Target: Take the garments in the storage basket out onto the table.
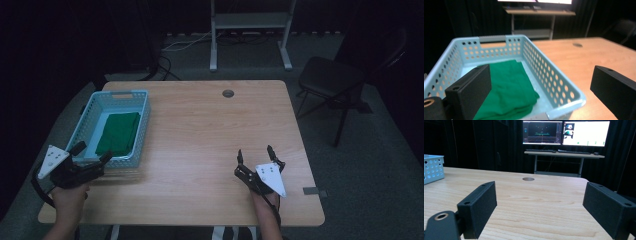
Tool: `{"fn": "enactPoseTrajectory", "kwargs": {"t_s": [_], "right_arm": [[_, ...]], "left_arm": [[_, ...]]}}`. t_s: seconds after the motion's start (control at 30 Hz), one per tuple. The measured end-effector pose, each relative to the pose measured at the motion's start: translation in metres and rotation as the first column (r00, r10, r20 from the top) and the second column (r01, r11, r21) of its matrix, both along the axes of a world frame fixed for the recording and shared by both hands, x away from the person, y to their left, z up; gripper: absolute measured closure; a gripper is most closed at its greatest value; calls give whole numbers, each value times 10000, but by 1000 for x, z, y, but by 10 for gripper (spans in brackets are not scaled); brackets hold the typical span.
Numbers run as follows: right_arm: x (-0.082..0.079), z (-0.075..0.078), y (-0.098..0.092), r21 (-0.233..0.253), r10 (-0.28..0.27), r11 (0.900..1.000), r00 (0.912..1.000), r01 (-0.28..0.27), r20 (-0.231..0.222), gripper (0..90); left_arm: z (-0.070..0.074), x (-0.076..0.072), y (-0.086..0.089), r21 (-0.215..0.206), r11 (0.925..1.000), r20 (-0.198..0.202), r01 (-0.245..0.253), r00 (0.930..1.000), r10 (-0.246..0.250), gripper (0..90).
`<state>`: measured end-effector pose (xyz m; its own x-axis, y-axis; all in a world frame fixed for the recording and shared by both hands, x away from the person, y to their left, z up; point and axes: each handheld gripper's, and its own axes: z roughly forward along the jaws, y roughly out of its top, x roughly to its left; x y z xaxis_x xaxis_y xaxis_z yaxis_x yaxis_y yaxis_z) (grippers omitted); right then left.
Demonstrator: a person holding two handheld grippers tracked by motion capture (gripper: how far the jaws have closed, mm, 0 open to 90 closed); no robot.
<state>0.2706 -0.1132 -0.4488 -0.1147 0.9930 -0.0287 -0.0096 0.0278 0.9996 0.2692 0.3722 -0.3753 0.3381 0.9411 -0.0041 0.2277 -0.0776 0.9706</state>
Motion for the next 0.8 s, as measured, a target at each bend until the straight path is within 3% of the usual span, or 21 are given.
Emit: {"fn": "enactPoseTrajectory", "kwargs": {"t_s": [0.03, 0.07, 0.17, 0.43, 0.7, 0.8], "right_arm": [[0, 0, 0, 4, 1, 10000, 10000, -1, -6, 110], [0, 0, 0, 21, 3, 10000, 10000, -3, -5, 111], [0, 0, 0, 41, 11, 10000, 10000, -11, -5, 110], [0, 0, 0, 6, -10, 10000, 10000, 10, 5, 110], [0, 0, 0, -12, -29, 10000, 10000, 29, 13, 110], [0, 0, 0, -12, -21, 10000, 10000, 21, 11, 111]], "left_arm": [[0, 0, 0, 0, 10000, 0, 0, 10000, 0, 30], [-1, 1, -2, 278, 9996, -67, -12, 10000, 14, 30], [-1, 1, -3, 262, 9996, -94, -74, 9999, 77, 31], [4, 10, 2, -327, 9992, -947, -217, 9953, 185, 30], [16, 17, 4, 149, 9993, -1266, -340, 9913, 356, 30], [18, 23, 3, 256, 9993, -1700, -254, 9850, 294, 30]]}}
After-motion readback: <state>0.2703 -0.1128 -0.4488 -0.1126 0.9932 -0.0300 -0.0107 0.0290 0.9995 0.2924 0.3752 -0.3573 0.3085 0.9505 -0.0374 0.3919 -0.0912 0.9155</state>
